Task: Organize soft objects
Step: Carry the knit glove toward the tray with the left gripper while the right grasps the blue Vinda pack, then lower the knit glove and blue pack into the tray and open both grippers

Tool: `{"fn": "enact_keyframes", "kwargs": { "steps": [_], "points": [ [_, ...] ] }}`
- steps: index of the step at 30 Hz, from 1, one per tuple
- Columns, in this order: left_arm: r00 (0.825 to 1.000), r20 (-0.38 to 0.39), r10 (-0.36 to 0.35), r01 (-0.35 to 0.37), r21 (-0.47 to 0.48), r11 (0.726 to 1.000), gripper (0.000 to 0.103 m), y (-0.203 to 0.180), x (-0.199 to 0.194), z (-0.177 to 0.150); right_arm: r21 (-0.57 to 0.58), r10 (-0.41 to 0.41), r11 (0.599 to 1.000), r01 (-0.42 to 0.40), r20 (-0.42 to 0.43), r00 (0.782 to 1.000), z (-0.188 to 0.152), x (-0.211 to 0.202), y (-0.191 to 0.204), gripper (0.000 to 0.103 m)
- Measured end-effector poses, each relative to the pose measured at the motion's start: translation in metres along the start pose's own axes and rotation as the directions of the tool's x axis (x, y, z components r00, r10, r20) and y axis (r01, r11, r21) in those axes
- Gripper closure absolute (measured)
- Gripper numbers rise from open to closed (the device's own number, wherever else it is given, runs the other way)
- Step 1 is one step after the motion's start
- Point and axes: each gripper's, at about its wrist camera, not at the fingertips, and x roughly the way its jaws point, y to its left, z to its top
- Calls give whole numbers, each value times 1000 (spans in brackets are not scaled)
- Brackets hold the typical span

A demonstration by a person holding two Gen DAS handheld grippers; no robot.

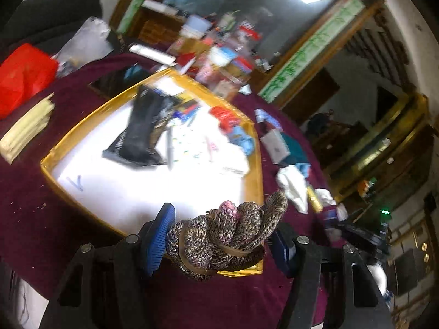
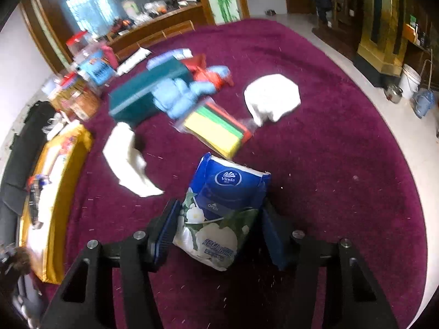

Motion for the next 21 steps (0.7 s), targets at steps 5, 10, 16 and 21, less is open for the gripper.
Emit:
{"fn": "enact_keyframes", "kwargs": {
  "steps": [5,10,16,21],
  "points": [
    [989,-7,147,-147,11,989,35,-2,15,20,-92,69,994,-63,64,996,1,-33,33,46],
    [973,-92,210,-214,-42,976,31,12,46,38,-209,179,963,-169,32,983,-4,-35,95,46],
    [990,-11,138,-139,-107,984,27,16,15,34,-350,310,885,-308,-50,949,-17,-30,176,46],
    [987,97,129,-112,-165,980,22,27,-25,24,-494,341,793,-358,-129,931,-41,-24,247,45]
  ]
}}
